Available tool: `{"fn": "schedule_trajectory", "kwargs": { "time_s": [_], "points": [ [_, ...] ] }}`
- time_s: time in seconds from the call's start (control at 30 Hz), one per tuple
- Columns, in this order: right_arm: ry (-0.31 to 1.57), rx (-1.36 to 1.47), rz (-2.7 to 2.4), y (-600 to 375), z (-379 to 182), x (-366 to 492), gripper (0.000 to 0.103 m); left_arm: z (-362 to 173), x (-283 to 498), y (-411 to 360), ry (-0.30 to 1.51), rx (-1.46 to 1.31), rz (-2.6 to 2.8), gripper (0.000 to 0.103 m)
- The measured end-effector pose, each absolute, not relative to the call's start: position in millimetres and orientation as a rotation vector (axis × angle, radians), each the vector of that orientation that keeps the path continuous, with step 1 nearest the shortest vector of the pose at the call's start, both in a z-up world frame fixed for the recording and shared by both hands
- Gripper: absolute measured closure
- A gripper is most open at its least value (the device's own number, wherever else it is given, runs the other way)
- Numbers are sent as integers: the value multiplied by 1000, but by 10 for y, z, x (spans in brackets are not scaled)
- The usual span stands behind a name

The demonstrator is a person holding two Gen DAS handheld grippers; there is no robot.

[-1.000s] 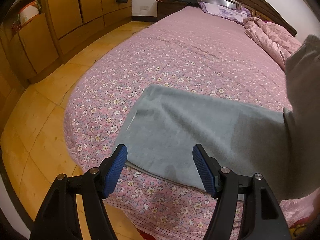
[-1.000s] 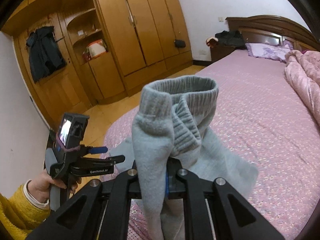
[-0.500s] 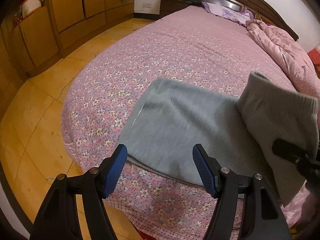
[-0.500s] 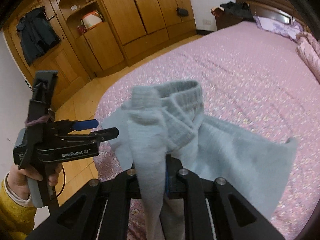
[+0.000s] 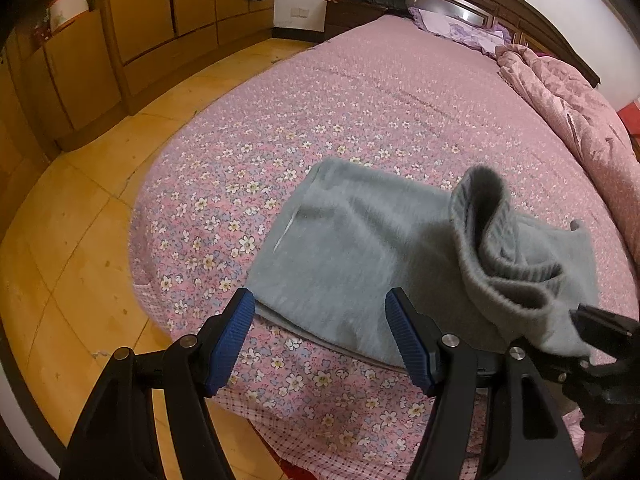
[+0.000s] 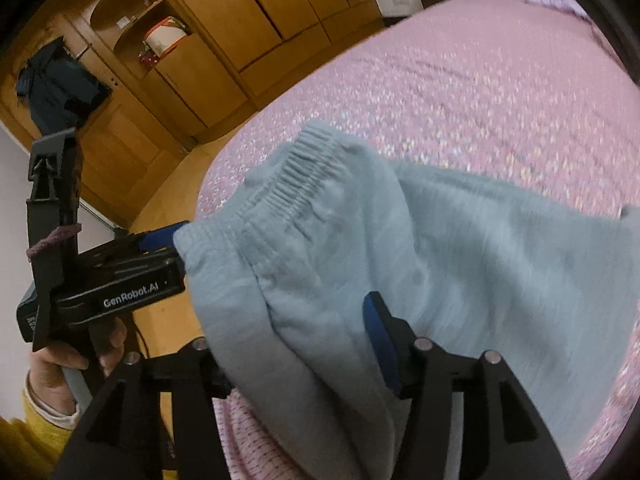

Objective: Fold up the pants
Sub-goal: 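Lower the waistband onto the pants legs and open the right gripper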

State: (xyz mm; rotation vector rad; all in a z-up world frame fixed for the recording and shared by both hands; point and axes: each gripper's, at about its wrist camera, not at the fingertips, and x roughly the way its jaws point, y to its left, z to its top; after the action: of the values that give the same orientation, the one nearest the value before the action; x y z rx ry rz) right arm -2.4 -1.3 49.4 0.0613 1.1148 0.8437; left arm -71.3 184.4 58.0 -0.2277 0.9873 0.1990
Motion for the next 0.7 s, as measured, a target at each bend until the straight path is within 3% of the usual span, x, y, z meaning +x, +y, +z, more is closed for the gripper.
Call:
{"fn": "schedule_trajectory", "kwargs": {
  "time_s": [0.17,0.43,0.7],
  "points": [
    [1134,125,881,-102,544,-51,41,680,-719,1805,968,-217,191,41],
    [1097,98,895,-245,782,-165,24,832,-688,1717,945,-228,167,41],
    [1048,75,817,-693,979,-189,23,896,-607,1540,935,-226,95,41]
  ]
}}
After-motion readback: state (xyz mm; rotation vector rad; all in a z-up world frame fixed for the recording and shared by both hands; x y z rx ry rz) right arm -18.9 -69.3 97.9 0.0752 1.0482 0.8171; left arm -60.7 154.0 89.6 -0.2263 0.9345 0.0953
